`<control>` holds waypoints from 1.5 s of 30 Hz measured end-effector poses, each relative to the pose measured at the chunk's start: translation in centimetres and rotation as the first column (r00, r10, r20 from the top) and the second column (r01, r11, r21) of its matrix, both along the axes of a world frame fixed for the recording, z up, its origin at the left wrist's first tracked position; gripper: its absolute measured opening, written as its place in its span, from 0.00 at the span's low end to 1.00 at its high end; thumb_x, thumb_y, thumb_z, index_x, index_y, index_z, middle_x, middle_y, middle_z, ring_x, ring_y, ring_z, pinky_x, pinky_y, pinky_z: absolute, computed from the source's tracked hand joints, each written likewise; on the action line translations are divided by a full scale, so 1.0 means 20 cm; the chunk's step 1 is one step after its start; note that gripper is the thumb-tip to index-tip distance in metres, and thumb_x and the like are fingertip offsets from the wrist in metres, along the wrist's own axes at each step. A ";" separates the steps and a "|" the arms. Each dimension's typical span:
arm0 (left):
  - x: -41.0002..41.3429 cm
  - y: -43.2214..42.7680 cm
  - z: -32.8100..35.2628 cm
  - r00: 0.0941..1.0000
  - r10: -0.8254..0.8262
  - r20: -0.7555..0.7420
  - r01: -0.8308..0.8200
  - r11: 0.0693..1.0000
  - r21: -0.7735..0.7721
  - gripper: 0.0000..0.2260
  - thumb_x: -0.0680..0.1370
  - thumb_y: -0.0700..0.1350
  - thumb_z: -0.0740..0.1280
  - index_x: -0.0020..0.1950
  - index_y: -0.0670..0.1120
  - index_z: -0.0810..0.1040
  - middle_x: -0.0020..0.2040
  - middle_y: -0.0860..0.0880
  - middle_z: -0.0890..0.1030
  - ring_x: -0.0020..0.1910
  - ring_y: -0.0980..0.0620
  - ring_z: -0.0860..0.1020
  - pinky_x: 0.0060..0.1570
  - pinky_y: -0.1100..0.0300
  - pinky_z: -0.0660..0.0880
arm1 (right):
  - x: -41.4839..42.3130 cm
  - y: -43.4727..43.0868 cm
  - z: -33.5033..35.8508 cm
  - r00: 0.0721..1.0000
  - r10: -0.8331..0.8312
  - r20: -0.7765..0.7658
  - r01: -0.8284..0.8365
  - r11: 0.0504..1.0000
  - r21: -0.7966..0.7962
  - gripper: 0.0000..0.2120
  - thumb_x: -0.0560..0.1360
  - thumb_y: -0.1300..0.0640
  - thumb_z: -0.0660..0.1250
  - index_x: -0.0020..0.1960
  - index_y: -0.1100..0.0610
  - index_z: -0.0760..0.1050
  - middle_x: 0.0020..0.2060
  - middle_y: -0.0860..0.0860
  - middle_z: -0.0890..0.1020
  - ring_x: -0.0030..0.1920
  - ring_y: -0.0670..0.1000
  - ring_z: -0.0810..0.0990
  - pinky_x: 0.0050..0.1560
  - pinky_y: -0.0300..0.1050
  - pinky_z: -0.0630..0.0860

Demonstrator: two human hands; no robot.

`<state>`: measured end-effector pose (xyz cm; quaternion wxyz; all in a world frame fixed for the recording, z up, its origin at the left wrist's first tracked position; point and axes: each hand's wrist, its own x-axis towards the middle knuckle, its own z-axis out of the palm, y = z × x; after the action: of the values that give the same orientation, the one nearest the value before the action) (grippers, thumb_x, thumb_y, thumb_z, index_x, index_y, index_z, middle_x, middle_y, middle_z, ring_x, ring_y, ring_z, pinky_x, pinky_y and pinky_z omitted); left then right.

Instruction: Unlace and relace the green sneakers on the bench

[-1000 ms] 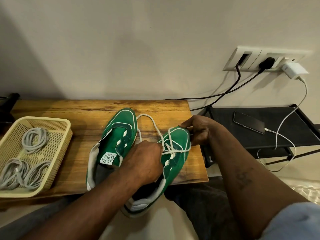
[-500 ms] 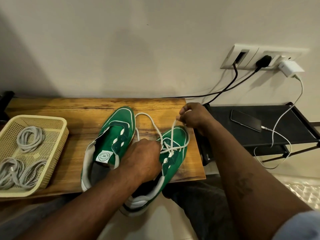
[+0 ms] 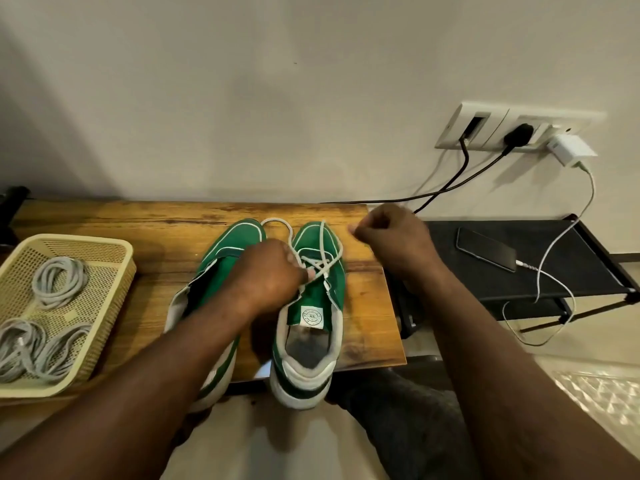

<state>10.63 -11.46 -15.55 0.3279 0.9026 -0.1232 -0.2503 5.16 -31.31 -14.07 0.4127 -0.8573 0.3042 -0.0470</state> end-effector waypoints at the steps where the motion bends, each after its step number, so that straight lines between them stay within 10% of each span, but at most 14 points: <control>1: 0.03 0.02 0.01 0.998 0.047 -0.049 -0.049 0.997 -0.054 0.12 0.78 0.51 0.76 0.44 0.44 0.81 0.40 0.44 0.85 0.41 0.44 0.85 0.45 0.51 0.82 | -0.01 0.05 0.02 0.992 0.089 -0.089 -0.080 0.992 0.099 0.16 0.75 0.42 0.77 0.52 0.53 0.79 0.47 0.51 0.85 0.50 0.54 0.84 0.53 0.60 0.84; 6: 0.10 0.08 0.05 0.998 0.067 -0.019 -0.067 0.997 -0.040 0.12 0.80 0.52 0.73 0.45 0.44 0.83 0.41 0.45 0.87 0.41 0.44 0.87 0.51 0.41 0.84 | -0.03 0.27 -0.05 0.825 0.321 -0.465 -0.400 0.913 -0.080 0.32 0.70 0.43 0.80 0.66 0.53 0.69 0.55 0.53 0.82 0.52 0.55 0.82 0.51 0.55 0.84; 19: 0.08 0.11 0.23 0.989 0.034 0.143 -0.015 0.991 -0.134 0.10 0.83 0.48 0.70 0.44 0.46 0.83 0.42 0.48 0.86 0.44 0.47 0.85 0.52 0.45 0.83 | 0.01 0.33 -0.22 0.930 0.113 -0.351 -0.264 0.869 -0.419 0.33 0.74 0.56 0.76 0.74 0.56 0.65 0.55 0.58 0.81 0.54 0.59 0.81 0.43 0.48 0.73; 23: 0.10 0.20 0.33 0.992 0.116 -0.046 -0.108 0.617 -0.780 0.13 0.85 0.40 0.65 0.41 0.47 0.83 0.41 0.48 0.85 0.40 0.49 0.81 0.52 0.48 0.83 | 0.01 0.32 -0.24 0.934 0.116 -0.338 -0.258 0.873 -0.414 0.34 0.72 0.57 0.77 0.73 0.56 0.65 0.55 0.58 0.81 0.54 0.59 0.81 0.43 0.49 0.73; 26: 0.12 0.23 0.32 0.972 0.018 -0.235 -0.229 0.312 -0.922 0.15 0.86 0.43 0.62 0.42 0.51 0.82 0.44 0.47 0.84 0.42 0.48 0.80 0.57 0.46 0.83 | 0.02 0.33 -0.23 0.933 0.124 -0.337 -0.269 0.863 -0.428 0.36 0.72 0.58 0.77 0.74 0.56 0.63 0.55 0.57 0.81 0.54 0.59 0.81 0.42 0.49 0.71; 28: 0.12 0.20 0.24 0.959 0.076 -0.273 -0.264 0.583 -0.768 0.11 0.86 0.45 0.62 0.45 0.47 0.78 0.38 0.49 0.82 0.37 0.48 0.78 0.45 0.51 0.83 | 0.02 0.33 -0.23 0.935 0.130 -0.330 -0.273 0.856 -0.438 0.35 0.73 0.57 0.77 0.74 0.56 0.63 0.55 0.57 0.81 0.53 0.59 0.81 0.42 0.48 0.70; 30: 0.13 0.16 0.15 1.000 0.017 0.004 -0.016 0.963 -0.268 0.07 0.84 0.49 0.67 0.49 0.47 0.77 0.39 0.51 0.81 0.37 0.50 0.77 0.35 0.57 0.73 | 0.02 0.33 -0.24 0.937 0.136 -0.321 -0.272 0.861 -0.430 0.34 0.73 0.57 0.76 0.74 0.56 0.63 0.55 0.58 0.81 0.54 0.59 0.81 0.43 0.49 0.71; 31: 0.12 0.15 0.10 0.988 -0.123 0.097 0.122 0.992 0.009 0.08 0.82 0.52 0.70 0.52 0.48 0.76 0.42 0.51 0.81 0.40 0.52 0.77 0.36 0.57 0.70 | 0.02 0.32 -0.24 0.939 0.137 -0.315 -0.267 0.869 -0.417 0.34 0.73 0.56 0.76 0.74 0.56 0.63 0.54 0.58 0.81 0.53 0.60 0.81 0.43 0.49 0.71; 33: 0.10 0.13 0.05 0.953 -0.282 0.113 0.237 0.923 0.301 0.15 0.79 0.61 0.71 0.55 0.51 0.76 0.45 0.51 0.80 0.44 0.52 0.77 0.39 0.57 0.70 | 0.02 0.32 -0.24 0.943 0.139 -0.302 -0.258 0.877 -0.405 0.33 0.73 0.55 0.75 0.74 0.56 0.63 0.53 0.58 0.81 0.53 0.60 0.81 0.42 0.49 0.73; 38: 0.08 0.07 0.06 0.947 -0.319 0.031 0.293 0.902 0.318 0.32 0.71 0.79 0.62 0.49 0.51 0.81 0.46 0.50 0.83 0.47 0.51 0.81 0.53 0.49 0.81 | 0.02 0.32 -0.24 0.937 0.162 -0.309 -0.284 0.867 -0.409 0.32 0.74 0.54 0.76 0.72 0.55 0.64 0.51 0.56 0.80 0.47 0.57 0.78 0.40 0.49 0.72; 45: 0.06 0.03 0.13 0.804 -0.536 0.258 0.352 0.778 0.521 0.14 0.80 0.62 0.68 0.49 0.53 0.83 0.43 0.50 0.80 0.45 0.49 0.80 0.43 0.54 0.77 | 0.03 0.32 -0.22 0.932 0.145 -0.332 -0.279 0.872 -0.402 0.35 0.72 0.54 0.79 0.72 0.54 0.65 0.53 0.57 0.81 0.49 0.56 0.79 0.41 0.49 0.75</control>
<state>11.82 -10.83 -12.93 0.0092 0.9275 -0.3391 -0.1573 5.75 -24.99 -18.55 0.1603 -0.9542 0.2460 0.0578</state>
